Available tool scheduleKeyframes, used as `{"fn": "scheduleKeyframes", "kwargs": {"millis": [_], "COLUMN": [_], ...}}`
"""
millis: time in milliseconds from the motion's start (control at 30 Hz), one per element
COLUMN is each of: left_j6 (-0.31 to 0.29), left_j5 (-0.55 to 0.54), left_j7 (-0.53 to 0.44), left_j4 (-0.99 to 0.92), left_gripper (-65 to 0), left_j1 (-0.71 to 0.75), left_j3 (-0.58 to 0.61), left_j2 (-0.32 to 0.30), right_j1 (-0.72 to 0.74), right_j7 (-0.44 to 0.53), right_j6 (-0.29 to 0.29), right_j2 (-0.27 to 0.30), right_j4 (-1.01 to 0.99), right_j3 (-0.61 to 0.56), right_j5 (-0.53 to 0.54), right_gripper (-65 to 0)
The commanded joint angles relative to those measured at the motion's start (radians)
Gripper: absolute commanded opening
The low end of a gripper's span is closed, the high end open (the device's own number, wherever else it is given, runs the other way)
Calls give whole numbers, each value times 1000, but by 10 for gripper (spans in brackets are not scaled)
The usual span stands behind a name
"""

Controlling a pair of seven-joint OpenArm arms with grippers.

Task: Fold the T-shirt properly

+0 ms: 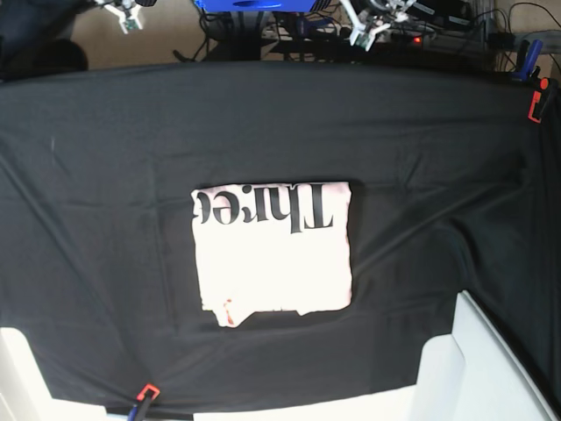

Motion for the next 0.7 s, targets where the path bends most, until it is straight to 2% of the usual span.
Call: {"fn": "scheduleKeyframes", "kwargs": {"millis": [0,667], "left_j6": [-2,-2], "left_j5": [-2,-2], "left_j7": [-2,1], "left_j4": [3,3], "left_gripper": [-650,-650], "left_j1": [3,0], "left_j3": [-1,-3], "left_j2": [-6,-3], "right_j1": [-6,-12], "right_j7": [5,5], "right_j6": [2,1], "right_j2": [6,8], "right_j4": [-5,-5], "right_j3": [-2,-1], "right_j5": [0,0], "right_gripper": [-591,-591]}}
